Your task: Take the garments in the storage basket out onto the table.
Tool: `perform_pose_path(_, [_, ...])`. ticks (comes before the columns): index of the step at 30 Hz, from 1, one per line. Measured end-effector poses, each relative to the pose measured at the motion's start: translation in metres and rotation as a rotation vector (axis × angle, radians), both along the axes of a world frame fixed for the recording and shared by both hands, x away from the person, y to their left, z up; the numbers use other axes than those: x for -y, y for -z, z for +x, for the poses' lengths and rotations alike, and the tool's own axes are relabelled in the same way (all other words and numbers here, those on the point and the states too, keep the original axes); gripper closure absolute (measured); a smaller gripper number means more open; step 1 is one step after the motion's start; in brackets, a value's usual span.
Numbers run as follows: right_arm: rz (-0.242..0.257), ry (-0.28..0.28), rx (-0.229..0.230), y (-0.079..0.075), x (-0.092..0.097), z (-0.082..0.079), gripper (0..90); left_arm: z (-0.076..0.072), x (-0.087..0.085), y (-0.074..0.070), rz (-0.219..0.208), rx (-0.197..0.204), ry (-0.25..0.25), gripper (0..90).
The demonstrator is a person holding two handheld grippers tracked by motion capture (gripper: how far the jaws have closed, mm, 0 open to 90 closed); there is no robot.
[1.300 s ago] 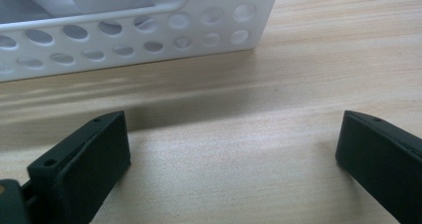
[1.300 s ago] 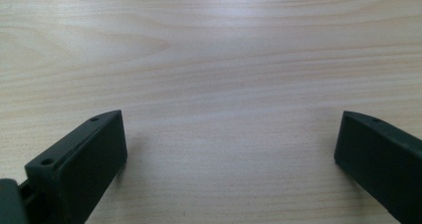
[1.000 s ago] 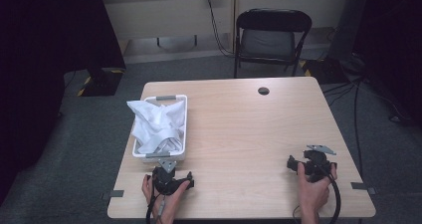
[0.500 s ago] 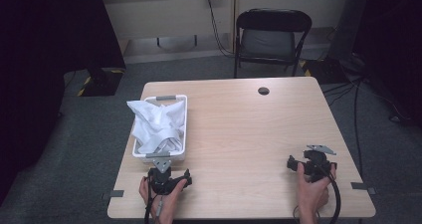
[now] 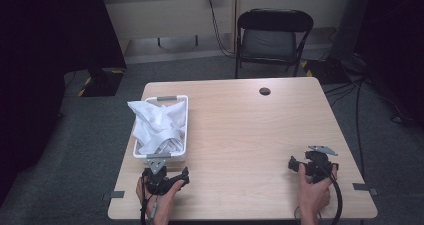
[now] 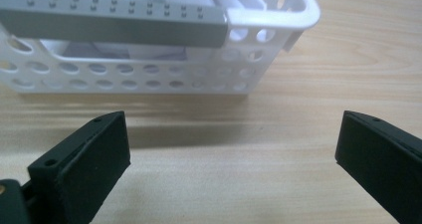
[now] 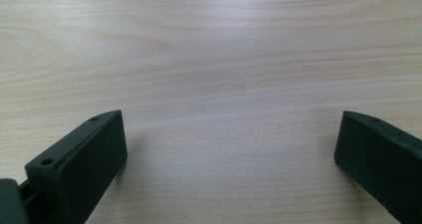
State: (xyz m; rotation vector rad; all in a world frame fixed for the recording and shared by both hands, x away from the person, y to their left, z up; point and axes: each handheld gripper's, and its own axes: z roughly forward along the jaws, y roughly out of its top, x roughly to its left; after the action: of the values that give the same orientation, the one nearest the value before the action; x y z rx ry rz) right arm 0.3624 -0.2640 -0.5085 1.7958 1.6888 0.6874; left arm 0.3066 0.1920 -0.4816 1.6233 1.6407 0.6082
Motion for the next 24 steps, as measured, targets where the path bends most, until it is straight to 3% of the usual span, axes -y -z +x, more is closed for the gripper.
perform_pose_path(2, [0.000, 0.000, 0.000, 0.000, 0.000, 0.000, 0.0, 0.000, -0.001, -0.003, -0.021, 0.007, 0.000, 0.2])
perform_pose_path(13, [0.000, 0.000, 0.000, 0.000, 0.000, 0.000, 0.0, 0.004, 0.000, -0.009, 0.020, 0.017, 0.013, 1.0])
perform_pose_path(24, [0.000, 0.000, 0.000, 0.000, 0.000, 0.000, 0.0, 0.004, -0.001, -0.019, 0.016, 0.040, 0.003, 1.8])
